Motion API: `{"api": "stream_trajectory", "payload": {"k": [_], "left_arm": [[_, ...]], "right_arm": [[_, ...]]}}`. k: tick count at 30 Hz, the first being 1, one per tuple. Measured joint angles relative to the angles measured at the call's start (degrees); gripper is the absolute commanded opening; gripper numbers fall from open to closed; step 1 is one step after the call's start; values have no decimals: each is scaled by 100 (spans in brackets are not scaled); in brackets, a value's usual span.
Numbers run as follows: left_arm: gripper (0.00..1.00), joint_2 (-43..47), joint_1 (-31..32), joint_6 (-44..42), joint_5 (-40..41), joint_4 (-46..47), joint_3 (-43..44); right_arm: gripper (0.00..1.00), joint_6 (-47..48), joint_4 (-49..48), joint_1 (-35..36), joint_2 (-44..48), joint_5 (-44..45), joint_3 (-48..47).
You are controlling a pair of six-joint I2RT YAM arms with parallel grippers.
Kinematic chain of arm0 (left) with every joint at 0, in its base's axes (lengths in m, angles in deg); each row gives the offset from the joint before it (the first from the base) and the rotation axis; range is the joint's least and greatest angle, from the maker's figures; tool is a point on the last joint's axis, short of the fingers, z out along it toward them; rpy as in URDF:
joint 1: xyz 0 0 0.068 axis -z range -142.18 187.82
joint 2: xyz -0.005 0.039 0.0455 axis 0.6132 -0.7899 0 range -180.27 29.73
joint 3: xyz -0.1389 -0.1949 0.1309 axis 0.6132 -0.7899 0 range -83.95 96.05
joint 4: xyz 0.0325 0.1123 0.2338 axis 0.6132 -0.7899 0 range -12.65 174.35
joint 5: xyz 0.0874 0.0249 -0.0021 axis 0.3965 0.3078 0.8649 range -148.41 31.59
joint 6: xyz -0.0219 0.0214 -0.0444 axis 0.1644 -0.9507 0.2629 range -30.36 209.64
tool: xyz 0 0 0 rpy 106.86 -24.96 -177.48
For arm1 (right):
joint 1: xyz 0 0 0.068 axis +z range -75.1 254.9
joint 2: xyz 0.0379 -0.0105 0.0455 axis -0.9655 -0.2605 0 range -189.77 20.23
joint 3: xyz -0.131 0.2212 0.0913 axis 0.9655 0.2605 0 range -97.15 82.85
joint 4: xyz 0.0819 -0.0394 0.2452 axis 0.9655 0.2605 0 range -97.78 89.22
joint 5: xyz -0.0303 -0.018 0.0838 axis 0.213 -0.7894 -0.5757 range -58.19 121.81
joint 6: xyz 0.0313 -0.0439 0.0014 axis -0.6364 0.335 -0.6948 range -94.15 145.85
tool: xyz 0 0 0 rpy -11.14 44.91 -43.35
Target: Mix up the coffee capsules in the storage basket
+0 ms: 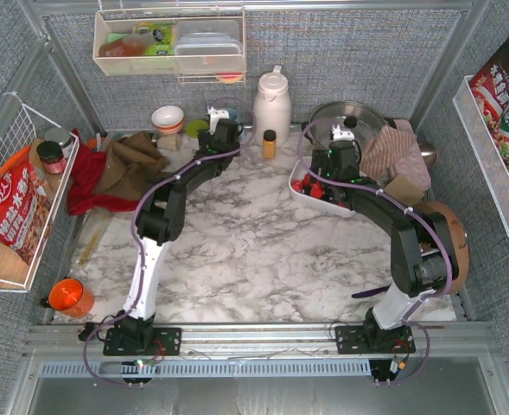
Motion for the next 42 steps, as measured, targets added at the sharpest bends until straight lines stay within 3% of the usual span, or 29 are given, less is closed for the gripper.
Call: {"api": "stream_trajectory", "payload": {"k": [5, 13, 20, 33, 36, 42], "left_arm": [[88, -433, 0, -39, -162, 656, 291], [86, -1016, -48, 269, -162, 682, 953], [72, -1158, -232, 909, -210, 658, 1228], [65, -1550, -328, 2190, -444, -581, 2031], [63, -1467, -332, 2269, -468, -708, 1910], [53, -737, -323, 2297, -551, -667, 708]], "right_arm": [[82, -72, 0, -85, 0, -155, 24], [82, -208, 0, -173, -26, -435, 24], [82, -337, 0, -240, -98, -603, 24], [82, -501, 2, -391, -186, -903, 24], [82, -531, 2, -426, -186, -927, 24], [82, -649, 0, -494, -188, -1049, 24]]}}
